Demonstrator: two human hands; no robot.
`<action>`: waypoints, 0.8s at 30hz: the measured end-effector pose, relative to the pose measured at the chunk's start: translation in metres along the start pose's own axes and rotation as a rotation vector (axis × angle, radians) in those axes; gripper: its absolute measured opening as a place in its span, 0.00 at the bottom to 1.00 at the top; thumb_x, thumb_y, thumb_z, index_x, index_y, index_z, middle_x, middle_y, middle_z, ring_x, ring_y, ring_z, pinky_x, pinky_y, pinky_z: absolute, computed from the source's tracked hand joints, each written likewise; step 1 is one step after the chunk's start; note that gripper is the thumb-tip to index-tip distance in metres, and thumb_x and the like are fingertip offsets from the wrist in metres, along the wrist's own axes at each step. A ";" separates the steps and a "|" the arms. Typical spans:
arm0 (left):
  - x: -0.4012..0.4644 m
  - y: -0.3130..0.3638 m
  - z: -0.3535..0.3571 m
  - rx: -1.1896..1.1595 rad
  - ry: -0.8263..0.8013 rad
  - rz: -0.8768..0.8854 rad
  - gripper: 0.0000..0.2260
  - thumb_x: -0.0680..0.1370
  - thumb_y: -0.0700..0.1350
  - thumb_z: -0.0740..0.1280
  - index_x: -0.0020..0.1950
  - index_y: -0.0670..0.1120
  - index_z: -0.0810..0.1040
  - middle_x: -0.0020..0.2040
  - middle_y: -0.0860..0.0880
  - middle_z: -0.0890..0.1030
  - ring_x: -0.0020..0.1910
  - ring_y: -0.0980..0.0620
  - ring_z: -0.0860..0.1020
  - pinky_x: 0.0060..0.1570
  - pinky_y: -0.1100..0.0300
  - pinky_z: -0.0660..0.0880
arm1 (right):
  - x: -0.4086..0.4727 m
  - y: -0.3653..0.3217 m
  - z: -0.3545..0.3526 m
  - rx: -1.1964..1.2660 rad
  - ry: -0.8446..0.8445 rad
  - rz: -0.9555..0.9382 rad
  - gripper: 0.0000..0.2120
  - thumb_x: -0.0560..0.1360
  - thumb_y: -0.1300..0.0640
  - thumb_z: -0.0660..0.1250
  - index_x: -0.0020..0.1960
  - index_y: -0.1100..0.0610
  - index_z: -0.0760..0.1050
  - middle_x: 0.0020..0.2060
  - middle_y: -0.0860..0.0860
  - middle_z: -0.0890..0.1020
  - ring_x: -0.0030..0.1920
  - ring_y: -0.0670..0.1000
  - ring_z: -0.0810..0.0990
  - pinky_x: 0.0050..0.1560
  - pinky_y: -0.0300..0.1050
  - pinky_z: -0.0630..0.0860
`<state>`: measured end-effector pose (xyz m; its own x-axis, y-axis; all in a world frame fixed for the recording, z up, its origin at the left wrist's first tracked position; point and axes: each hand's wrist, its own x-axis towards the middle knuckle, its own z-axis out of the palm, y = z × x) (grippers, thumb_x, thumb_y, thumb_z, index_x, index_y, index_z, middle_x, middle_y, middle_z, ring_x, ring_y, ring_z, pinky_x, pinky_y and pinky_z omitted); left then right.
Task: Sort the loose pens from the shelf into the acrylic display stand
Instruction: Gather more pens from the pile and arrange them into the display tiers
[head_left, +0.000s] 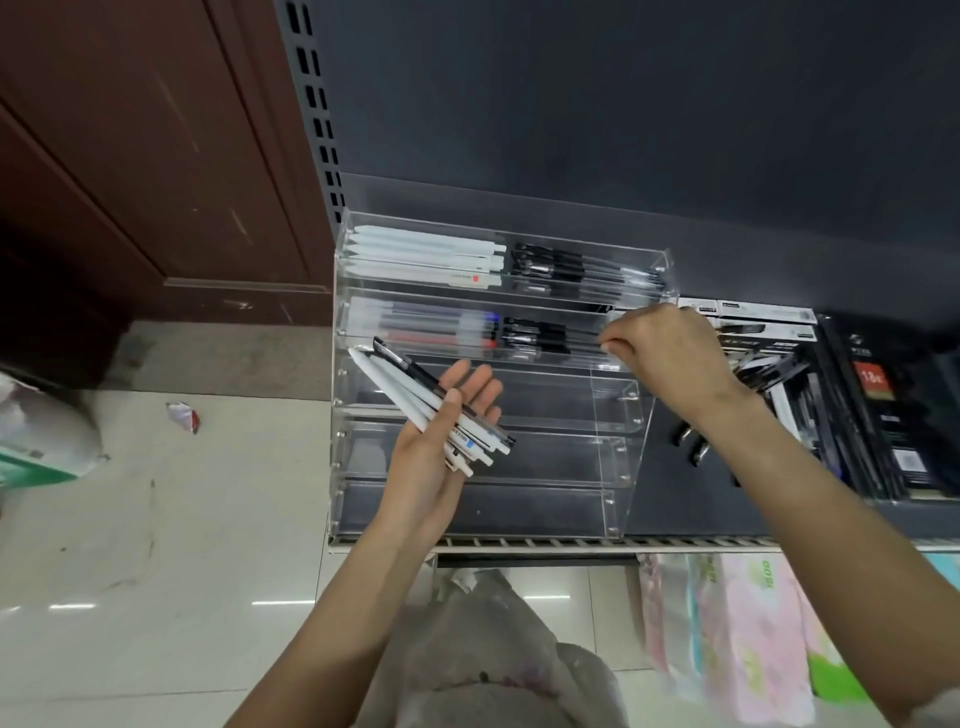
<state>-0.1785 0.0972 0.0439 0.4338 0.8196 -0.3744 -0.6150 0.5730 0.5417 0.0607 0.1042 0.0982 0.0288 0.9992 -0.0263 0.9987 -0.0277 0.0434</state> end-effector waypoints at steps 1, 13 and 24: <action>0.001 0.001 0.001 -0.016 -0.003 -0.009 0.13 0.80 0.40 0.56 0.63 0.44 0.73 0.56 0.48 0.83 0.56 0.51 0.80 0.59 0.54 0.77 | 0.001 0.002 0.002 -0.011 -0.019 0.002 0.08 0.78 0.56 0.64 0.49 0.53 0.82 0.45 0.52 0.84 0.47 0.56 0.82 0.45 0.50 0.77; 0.004 0.000 0.013 -0.006 -0.033 -0.065 0.16 0.78 0.44 0.59 0.64 0.48 0.75 0.64 0.51 0.78 0.62 0.52 0.77 0.55 0.51 0.78 | -0.027 -0.049 -0.017 0.515 0.256 -0.041 0.09 0.74 0.53 0.67 0.51 0.54 0.82 0.43 0.48 0.85 0.38 0.46 0.83 0.42 0.43 0.80; -0.002 -0.002 0.019 0.094 -0.107 -0.045 0.19 0.78 0.45 0.58 0.70 0.48 0.70 0.66 0.48 0.77 0.64 0.48 0.75 0.57 0.53 0.77 | -0.035 -0.074 -0.014 1.037 0.010 0.107 0.09 0.71 0.59 0.72 0.50 0.49 0.80 0.42 0.43 0.84 0.40 0.38 0.81 0.46 0.32 0.75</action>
<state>-0.1654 0.0943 0.0581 0.5299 0.7852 -0.3204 -0.5311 0.6018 0.5965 -0.0146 0.0712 0.1100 0.1233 0.9903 -0.0646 0.5376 -0.1214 -0.8344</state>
